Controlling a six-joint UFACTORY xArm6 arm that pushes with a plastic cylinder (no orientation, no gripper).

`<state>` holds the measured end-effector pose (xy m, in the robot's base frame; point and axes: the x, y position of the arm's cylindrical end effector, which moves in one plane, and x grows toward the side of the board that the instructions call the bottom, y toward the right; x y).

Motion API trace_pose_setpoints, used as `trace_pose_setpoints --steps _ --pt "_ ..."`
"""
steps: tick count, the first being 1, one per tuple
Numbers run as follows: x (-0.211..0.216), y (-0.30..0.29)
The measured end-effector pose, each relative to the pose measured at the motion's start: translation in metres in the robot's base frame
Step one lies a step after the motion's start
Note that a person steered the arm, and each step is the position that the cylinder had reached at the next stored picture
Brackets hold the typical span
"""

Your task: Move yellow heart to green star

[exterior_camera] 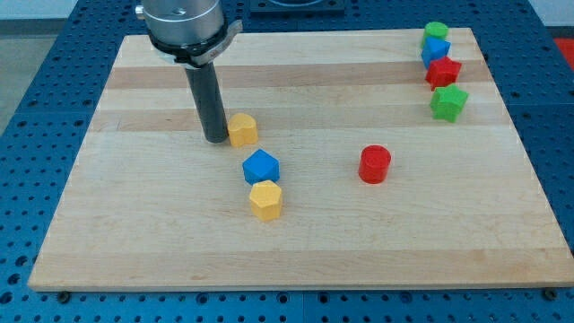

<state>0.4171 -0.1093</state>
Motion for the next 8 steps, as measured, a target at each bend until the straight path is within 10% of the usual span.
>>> trace_pose_setpoints --steps 8 --pt "-0.025 0.159"
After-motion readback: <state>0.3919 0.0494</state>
